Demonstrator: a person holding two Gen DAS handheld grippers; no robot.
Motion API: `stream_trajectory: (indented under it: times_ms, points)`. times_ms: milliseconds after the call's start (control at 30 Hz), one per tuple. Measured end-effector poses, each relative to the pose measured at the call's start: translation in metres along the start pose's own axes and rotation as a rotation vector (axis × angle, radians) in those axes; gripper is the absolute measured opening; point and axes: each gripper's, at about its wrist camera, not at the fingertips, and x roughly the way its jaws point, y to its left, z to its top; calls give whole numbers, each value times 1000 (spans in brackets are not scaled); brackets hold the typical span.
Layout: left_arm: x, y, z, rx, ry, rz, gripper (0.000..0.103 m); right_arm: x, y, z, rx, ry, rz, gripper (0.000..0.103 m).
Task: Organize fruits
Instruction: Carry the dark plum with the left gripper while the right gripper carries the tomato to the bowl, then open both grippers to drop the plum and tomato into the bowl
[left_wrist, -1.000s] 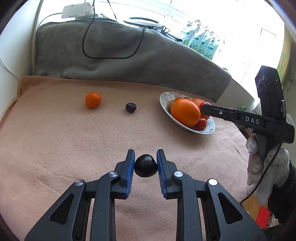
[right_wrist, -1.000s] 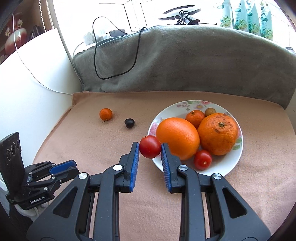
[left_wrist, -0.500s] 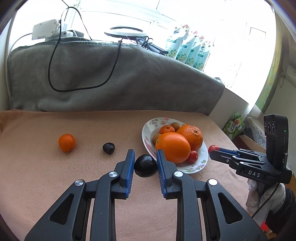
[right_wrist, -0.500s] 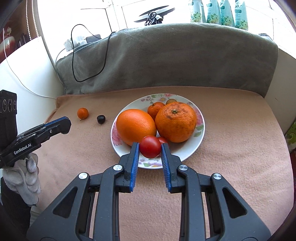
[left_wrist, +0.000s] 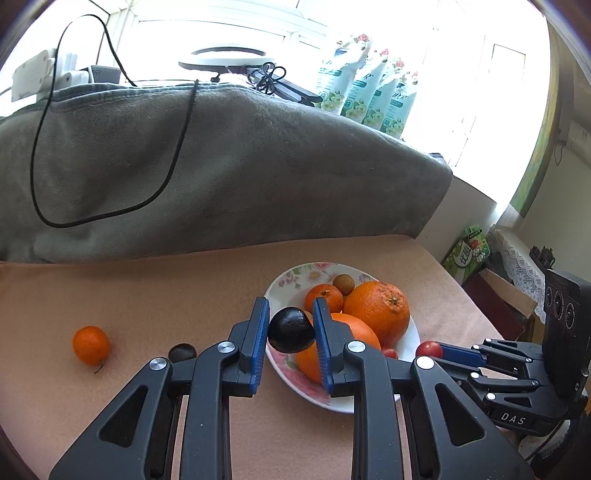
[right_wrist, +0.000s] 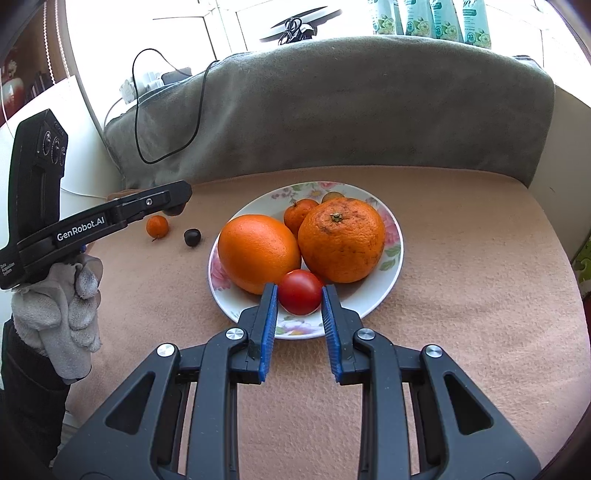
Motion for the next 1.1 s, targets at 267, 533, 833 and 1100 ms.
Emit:
stream_trajectory:
  times_ms: [267,533,833,1100]
  points:
    - [21,-11,10,29,18,-6,22,6,0,1,-2,5,9,25]
    - [35,-18,16,48,37,-12,22,10,3,2,-15,15,18,25]
    - [40,-20,18,47,46,-16,22,11,8,3,-39,14,13,25]
    - [40,-20,19,52,48,-21,23,11,9,3,-45,13,14,25]
